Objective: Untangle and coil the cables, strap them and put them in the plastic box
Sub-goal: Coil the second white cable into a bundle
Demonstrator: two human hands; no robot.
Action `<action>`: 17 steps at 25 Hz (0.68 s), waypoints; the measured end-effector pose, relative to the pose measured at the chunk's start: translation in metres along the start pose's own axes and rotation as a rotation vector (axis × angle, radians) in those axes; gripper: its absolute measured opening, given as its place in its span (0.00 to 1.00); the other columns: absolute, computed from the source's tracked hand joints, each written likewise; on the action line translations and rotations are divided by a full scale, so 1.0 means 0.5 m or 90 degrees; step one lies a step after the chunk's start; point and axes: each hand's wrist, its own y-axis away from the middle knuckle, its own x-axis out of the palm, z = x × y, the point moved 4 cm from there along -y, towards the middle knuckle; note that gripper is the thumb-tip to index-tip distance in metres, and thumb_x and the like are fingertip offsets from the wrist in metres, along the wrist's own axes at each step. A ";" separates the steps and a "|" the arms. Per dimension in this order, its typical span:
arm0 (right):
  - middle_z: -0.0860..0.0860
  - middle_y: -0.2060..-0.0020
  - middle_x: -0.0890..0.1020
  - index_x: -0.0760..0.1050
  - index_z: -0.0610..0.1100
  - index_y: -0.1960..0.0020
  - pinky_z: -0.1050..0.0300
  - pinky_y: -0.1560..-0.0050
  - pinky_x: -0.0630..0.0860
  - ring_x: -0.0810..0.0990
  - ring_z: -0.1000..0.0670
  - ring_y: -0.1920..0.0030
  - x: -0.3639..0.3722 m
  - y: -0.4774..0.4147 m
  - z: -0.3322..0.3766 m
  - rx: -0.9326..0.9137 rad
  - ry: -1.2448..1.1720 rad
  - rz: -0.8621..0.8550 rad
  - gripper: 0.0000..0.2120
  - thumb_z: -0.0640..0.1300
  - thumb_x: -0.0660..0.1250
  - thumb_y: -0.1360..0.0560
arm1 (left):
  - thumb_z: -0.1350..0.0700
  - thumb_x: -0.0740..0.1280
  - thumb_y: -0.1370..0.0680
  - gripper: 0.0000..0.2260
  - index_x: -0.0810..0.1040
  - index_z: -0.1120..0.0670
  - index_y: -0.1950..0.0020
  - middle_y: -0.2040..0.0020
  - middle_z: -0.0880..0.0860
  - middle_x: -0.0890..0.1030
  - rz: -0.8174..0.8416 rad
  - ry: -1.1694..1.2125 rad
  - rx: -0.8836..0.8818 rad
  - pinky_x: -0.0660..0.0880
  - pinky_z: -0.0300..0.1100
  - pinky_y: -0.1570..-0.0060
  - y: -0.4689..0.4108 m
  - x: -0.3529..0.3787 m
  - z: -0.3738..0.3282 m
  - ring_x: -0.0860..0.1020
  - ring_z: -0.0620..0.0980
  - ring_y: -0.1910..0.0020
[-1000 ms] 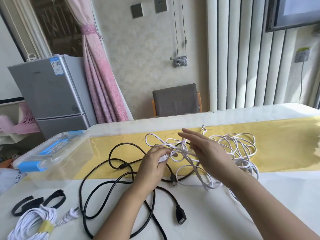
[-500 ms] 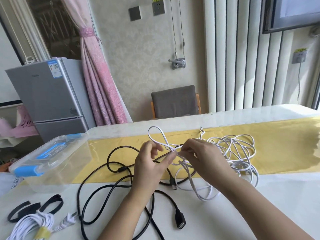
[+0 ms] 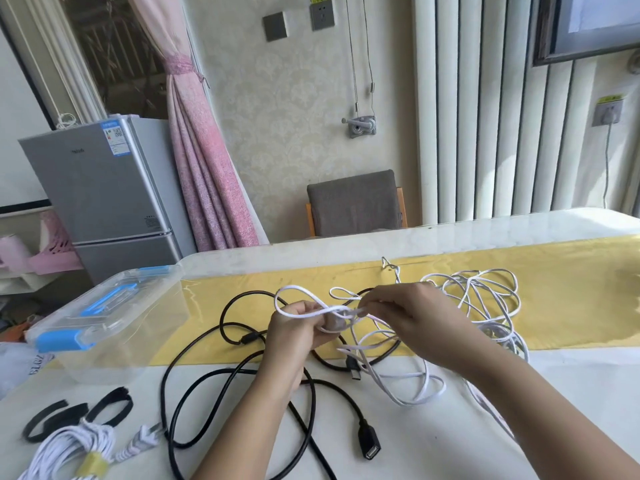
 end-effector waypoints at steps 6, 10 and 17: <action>0.60 0.62 0.79 0.81 0.50 0.57 0.65 0.54 0.65 0.70 0.55 0.54 -0.011 -0.001 -0.006 -0.029 0.015 -0.150 0.05 0.46 0.67 0.24 | 0.75 0.56 0.27 0.10 0.77 0.67 0.60 0.59 0.63 0.79 0.079 0.368 -0.154 0.82 0.45 0.66 -0.003 0.008 0.003 0.82 0.54 0.66; 0.59 0.64 0.78 0.77 0.47 0.55 0.60 0.58 0.66 0.74 0.56 0.58 -0.006 0.003 -0.003 -0.050 0.018 -0.179 0.06 0.44 0.62 0.25 | 0.75 0.67 0.36 0.20 0.74 0.69 0.44 0.40 0.65 0.75 0.099 0.452 -0.150 0.82 0.45 0.62 -0.010 -0.001 0.000 0.78 0.61 0.42; 0.60 0.66 0.73 0.80 0.48 0.56 0.73 0.66 0.65 0.73 0.63 0.67 -0.006 0.008 0.028 -0.126 -0.059 -0.243 0.05 0.48 0.67 0.26 | 0.71 0.77 0.46 0.18 0.81 0.69 0.58 0.61 0.62 0.84 0.105 0.486 -0.162 0.80 0.38 0.71 -0.002 -0.001 -0.005 0.84 0.52 0.66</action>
